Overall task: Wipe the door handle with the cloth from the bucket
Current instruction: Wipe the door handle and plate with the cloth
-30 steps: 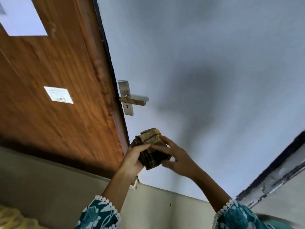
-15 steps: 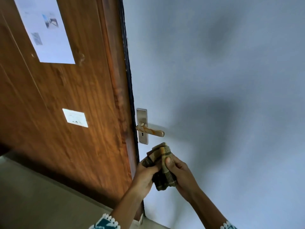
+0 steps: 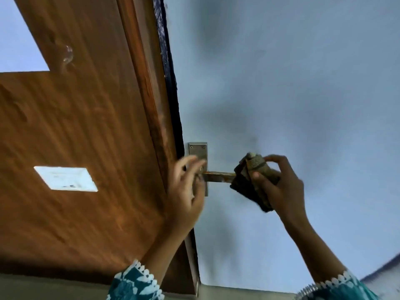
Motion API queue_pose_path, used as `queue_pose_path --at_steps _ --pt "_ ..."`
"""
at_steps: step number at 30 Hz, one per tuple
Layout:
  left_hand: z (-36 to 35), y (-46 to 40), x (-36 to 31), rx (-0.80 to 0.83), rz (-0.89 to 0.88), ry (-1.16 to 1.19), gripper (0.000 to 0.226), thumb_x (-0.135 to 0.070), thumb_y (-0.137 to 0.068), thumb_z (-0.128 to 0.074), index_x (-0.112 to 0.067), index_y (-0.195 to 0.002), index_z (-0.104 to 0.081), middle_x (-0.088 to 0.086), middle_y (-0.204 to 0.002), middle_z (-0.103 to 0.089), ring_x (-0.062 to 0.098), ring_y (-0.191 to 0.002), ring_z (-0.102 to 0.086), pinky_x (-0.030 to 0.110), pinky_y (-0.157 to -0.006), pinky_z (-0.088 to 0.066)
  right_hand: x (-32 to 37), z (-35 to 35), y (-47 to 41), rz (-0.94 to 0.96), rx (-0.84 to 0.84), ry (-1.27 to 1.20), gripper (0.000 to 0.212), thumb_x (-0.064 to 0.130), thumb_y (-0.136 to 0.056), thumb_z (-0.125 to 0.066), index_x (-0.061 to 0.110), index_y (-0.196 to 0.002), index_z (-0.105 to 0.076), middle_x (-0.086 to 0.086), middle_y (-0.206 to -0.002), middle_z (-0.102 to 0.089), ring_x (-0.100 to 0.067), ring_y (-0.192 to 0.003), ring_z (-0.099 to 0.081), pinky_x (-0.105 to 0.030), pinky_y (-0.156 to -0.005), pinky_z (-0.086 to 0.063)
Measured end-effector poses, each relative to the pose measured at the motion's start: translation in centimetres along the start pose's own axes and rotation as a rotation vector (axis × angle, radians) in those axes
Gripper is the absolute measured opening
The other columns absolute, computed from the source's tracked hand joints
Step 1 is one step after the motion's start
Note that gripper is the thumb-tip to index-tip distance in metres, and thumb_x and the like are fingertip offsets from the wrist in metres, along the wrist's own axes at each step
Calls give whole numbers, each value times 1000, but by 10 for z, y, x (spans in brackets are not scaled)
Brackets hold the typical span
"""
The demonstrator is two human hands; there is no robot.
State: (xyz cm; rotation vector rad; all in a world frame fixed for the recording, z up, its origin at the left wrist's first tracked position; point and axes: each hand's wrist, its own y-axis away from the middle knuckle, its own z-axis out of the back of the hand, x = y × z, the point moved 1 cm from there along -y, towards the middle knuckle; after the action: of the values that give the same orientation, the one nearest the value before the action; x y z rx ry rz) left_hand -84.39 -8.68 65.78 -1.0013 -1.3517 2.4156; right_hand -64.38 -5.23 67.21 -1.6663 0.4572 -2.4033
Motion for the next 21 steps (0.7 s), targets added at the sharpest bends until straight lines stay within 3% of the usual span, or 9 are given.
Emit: queue_pose_path --at_steps 1,3,6,9,11,13,17,21 --pt "10 -7 13 -136 -54 -118 42 -17 -90 -48 -1 -128 -51 20 -132 -48 23 -124 -43 30 -107 -33 15 -1 0 102 -40 123 29 18 -79 -70 32 -101 -57 21 -74 -66 7 -61 -61 -6 -57 -44" --pt "22 -20 42 -237 -59 -328 56 -28 -91 -44 0 -139 -35 22 -146 -32 35 -136 -27 41 -114 -20 42 -12 -3 306 -128 311 29 15 -79 -68 32 -101 -63 30 -75 -65 12 -70 -60 -5 -63 -44" --pt "27 -30 79 -140 21 -490 67 -44 -97 -29 -3 -148 -14 27 -154 -16 38 -144 -9 56 -115 -14 57 -47 -14 587 -119 603 26 18 -79 -63 31 -101 -68 17 -87 -73 -5 -71 -67 -24 -62 -49" --pt "22 -35 103 -59 -32 -557 66 -44 -99 -26 -3 -149 -13 30 -153 -17 40 -144 -10 64 -112 -13 57 -92 -24 693 -15 909 18 18 -73 -64 29 -87 -69 8 -72 -69 -18 -61 -64 -20 -62 -36" --pt "18 -34 113 -60 -83 -595 64 -42 -99 -29 -2 -148 -18 30 -152 -18 41 -143 -11 66 -110 -13 55 -121 -24 706 74 1093 18 11 -65 -68 25 -76 -70 5 -64 -67 -18 -57 -63 -23 -58 -36" --pt "15 -33 120 -78 -126 -593 62 -39 -99 -31 -3 -148 -21 29 -152 -18 39 -144 -9 66 -110 -11 51 -142 -20 684 110 1175 22 5 -65 -55 21 -69 -69 1 -61 -66 -20 -55 -62 -26 -57 -41" --pt "15 -32 128 -102 -165 -599 59 -39 -100 -28 -6 -148 -23 24 -153 -17 28 -148 3 59 -113 0 41 -147 -10 658 96 1155 41 5 -74 -32 16 -73 -71 -3 -68 -68 -24 -62 -64 -29 -60 -44" --pt "11 -30 133 -131 -192 -615 58 -41 -101 -25 -6 -146 -27 20 -152 -17 24 -148 5 56 -113 7 24 -112 -20 480 97 1146 45 5 -59 -31 21 -75 -70 2 -68 -67 -23 -64 -65 -29 -61 -41"
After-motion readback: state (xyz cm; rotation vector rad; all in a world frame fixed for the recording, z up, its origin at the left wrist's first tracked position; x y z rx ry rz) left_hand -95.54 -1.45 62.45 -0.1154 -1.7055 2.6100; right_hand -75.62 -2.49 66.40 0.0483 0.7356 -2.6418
